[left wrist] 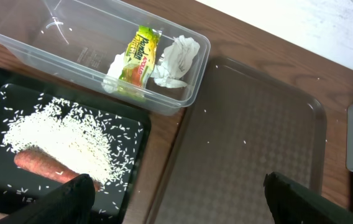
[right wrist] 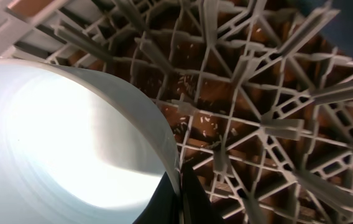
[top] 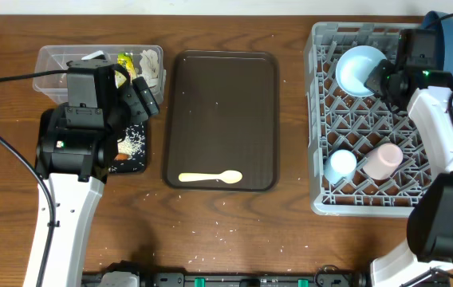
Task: Sort waste into correct bins and load items into the dishwasher rack
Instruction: 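Lower the bowl into the rack and open the right gripper, then adjust the bowl in the rack with the right gripper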
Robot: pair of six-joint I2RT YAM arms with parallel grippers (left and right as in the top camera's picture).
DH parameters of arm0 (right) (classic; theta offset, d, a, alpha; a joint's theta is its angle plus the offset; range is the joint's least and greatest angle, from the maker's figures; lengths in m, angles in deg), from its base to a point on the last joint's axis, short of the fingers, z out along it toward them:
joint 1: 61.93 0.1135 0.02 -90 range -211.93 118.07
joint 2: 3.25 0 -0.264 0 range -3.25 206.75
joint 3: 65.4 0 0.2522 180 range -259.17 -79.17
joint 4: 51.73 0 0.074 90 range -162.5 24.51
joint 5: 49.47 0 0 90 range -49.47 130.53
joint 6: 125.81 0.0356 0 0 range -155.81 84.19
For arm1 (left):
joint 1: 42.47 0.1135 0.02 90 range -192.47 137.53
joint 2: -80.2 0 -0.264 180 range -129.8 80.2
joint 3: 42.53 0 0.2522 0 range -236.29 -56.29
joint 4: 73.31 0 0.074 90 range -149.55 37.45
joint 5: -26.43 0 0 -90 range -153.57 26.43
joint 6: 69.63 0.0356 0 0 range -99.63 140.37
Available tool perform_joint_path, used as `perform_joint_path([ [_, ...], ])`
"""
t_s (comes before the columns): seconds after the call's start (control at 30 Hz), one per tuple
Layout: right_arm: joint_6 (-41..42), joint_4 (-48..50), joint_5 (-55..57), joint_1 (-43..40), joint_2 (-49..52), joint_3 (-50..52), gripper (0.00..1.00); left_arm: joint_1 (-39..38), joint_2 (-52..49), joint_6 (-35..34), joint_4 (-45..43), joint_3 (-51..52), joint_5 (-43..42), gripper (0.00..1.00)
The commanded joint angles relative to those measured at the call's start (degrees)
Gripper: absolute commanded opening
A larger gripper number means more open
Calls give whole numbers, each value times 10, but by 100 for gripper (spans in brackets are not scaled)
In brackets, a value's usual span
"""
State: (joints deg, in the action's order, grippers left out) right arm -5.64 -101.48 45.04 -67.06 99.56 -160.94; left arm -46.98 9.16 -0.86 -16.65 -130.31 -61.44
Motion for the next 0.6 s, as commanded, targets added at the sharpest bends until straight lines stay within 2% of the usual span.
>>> perform_joint_path([
  [0.0,-23,0,38,2,-51,1,1,3,-1,-5,0,-1,5,89],
  [0.13,-47,1,121,7,-94,1,1,3,-1,-5,0,-1,5,90],
  [0.27,-71,16,268,31,-114,1,1,3,-1,-5,0,-1,5,89],
  [0.43,-170,40,440,94,-103,1,1,3,-1,-5,0,-1,5,89],
  [0.57,-283,91,496,144,-81,1,1,3,-1,-5,0,-1,5,89],
])
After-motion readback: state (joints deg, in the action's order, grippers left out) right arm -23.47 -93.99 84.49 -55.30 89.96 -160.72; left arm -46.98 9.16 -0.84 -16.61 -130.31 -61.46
